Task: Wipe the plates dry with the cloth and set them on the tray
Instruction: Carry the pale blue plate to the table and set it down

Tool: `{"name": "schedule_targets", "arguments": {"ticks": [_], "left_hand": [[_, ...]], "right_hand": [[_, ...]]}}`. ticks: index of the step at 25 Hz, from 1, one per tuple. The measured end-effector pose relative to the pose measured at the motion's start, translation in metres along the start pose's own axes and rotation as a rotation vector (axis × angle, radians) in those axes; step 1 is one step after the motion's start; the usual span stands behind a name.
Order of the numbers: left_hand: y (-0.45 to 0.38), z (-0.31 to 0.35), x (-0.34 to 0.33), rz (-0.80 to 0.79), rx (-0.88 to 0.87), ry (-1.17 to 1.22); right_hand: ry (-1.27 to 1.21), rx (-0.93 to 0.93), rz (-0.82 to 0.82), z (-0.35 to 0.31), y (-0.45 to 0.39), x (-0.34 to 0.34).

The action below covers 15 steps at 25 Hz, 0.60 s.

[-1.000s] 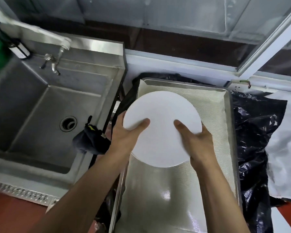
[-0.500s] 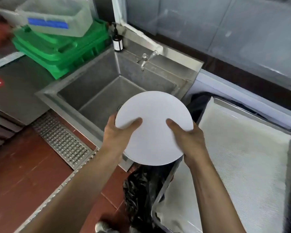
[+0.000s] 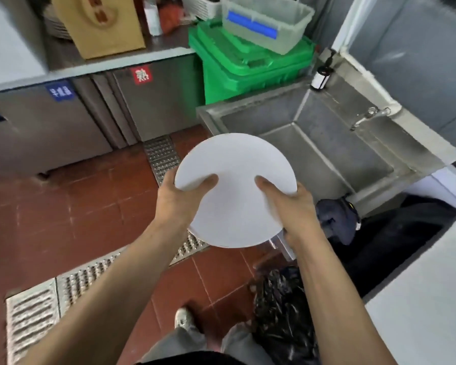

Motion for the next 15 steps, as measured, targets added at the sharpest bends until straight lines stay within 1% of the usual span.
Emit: {"name": "schedule_targets", "arguments": {"ticks": [4,8,12,15], "left_hand": [[0.008,-0.005,0.106,0.133,-0.025,0.054],[0.024,-0.016,0.204,0.293,-0.070,0.145],[0.049,-0.027,0.287,0.468,-0.091,0.219],[0.070,-0.040,0.340,0.629,-0.084,0.274]], "right_hand": [[0.102,-0.026,-0.106,0.003,-0.006,-0.106],[0.191,-0.007,-0.274,0.009,-0.012,-0.212],[0.301,-0.020,-0.446,0.016,-0.014,-0.309],[0.379,-0.022,-0.589,0.020,-0.010,-0.383]]}}
Point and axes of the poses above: each hand's wrist, its own y-axis away from the middle knuckle, its own x-axis out of the back of the hand, z = x × y, the point moved 8 cm from there along -y, towards the middle knuckle, and after that the axes turned 12 degrees about -z, right-handed, at the moved point
